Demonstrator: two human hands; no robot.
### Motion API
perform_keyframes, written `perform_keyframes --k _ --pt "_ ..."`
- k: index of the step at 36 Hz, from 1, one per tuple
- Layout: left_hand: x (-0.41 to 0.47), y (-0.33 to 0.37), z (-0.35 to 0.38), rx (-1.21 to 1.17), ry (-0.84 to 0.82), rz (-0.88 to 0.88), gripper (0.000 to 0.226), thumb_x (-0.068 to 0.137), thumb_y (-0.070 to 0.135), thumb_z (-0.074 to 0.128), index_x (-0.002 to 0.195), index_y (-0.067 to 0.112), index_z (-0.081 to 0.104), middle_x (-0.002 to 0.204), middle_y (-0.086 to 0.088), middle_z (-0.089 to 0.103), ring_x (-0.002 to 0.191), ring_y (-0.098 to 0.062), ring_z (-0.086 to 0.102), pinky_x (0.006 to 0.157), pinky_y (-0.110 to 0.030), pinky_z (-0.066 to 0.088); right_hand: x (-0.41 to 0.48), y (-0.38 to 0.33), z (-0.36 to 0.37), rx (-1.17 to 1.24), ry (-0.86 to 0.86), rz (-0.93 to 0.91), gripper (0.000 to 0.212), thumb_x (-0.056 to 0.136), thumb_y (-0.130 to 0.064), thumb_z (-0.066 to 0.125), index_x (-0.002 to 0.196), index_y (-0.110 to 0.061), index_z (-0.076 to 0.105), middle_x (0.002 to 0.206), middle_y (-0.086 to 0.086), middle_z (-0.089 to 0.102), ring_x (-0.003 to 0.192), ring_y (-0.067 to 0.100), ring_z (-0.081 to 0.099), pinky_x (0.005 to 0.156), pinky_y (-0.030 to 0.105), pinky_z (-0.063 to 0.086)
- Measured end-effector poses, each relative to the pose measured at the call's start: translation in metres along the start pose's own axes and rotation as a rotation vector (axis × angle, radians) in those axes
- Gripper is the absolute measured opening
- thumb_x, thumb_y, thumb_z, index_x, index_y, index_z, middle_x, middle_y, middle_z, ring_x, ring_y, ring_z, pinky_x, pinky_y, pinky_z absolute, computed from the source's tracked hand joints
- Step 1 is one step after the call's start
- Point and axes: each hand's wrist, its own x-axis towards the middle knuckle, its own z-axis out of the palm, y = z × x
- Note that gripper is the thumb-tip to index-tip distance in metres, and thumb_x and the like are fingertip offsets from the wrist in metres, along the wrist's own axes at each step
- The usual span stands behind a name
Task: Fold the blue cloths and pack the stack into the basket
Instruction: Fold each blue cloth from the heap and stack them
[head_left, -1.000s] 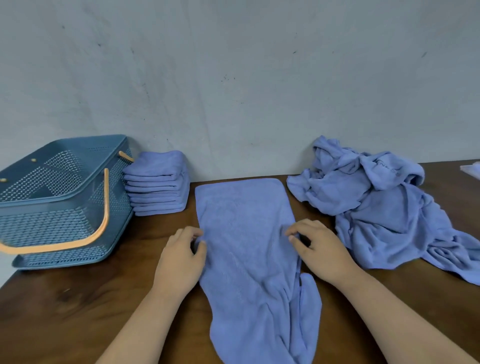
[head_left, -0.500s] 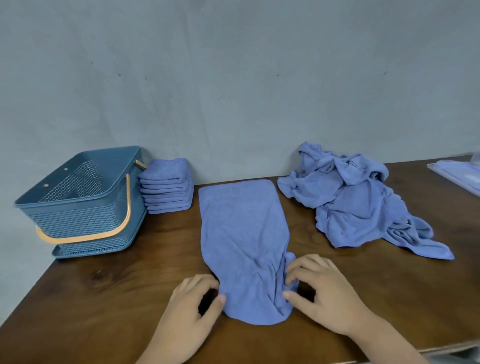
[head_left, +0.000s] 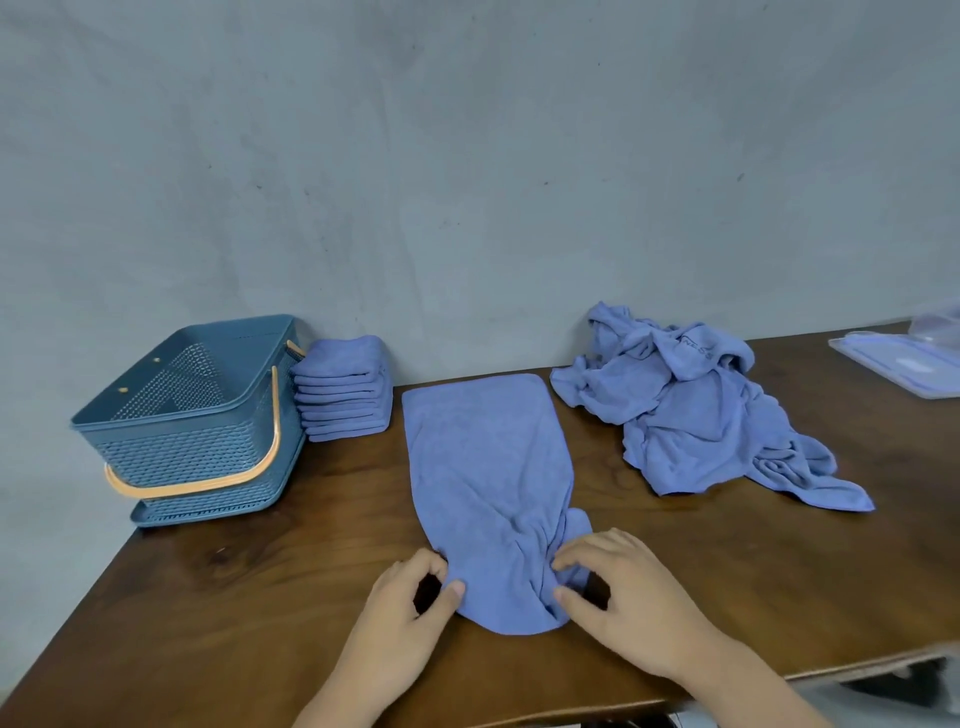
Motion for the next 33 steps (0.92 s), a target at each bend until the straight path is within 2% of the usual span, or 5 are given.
perform_keyframes --k 8,16,20,25,33 --pt "-0.001 0.014 0.001 -0.201 0.021 -0.072 0.025 0.103 0.033 0.066 0.088 0.016 0.055 0.075 0.009 0.054 0.073 -0.011 0.052 0.074 -0.033 0.039 0.002 -0.003 0.007 0.074 0.132 0.024 0.017 0.102 -0.048 0.062 0.096 -0.040 0.076 0.108 -0.033 0.065 0.109 -0.004 0.061 0.118 0.032 0.037" --pt "0.002 0.025 -0.006 -0.356 0.241 -0.133 0.028 0.109 0.025 0.056 0.085 0.011 0.051 0.071 0.007 0.056 0.070 -0.011 0.054 0.072 -0.036 0.042 0.020 -0.023 -0.050 0.406 0.340 0.350 0.031 0.105 -0.036 0.061 0.080 -0.017 0.065 0.069 -0.002 0.062 0.068 0.017 0.060 0.069 0.038 0.049" --pt "0.003 0.026 -0.008 -0.435 0.282 -0.187 0.025 0.109 0.031 0.055 0.087 0.019 0.059 0.083 -0.007 0.072 0.085 -0.027 0.073 0.085 -0.045 0.061 0.033 -0.017 -0.061 0.622 0.310 0.530 0.040 0.106 -0.036 0.056 0.078 -0.008 0.054 0.070 0.004 0.061 0.072 0.022 0.066 0.087 0.051 0.059" --pt "-0.001 0.026 -0.005 -0.550 0.266 -0.294 0.027 0.109 0.029 0.056 0.100 0.003 0.057 0.089 -0.011 0.076 0.089 -0.026 0.077 0.083 -0.047 0.065 0.028 -0.006 -0.052 0.743 0.232 0.662 0.045 0.106 -0.039 0.057 0.086 0.001 0.049 0.072 0.009 0.049 0.069 0.024 0.051 0.069 0.045 0.047" --pt "-0.004 0.027 -0.001 -0.986 0.214 -0.438 0.020 0.104 0.010 0.060 0.085 0.013 0.054 0.101 -0.016 0.073 0.106 -0.036 0.074 0.090 -0.053 0.058 0.009 -0.016 -0.066 1.076 0.065 0.787 0.024 0.107 -0.020 0.060 0.106 0.000 0.074 0.105 0.020 0.077 0.098 0.036 0.076 0.087 0.051 0.060"
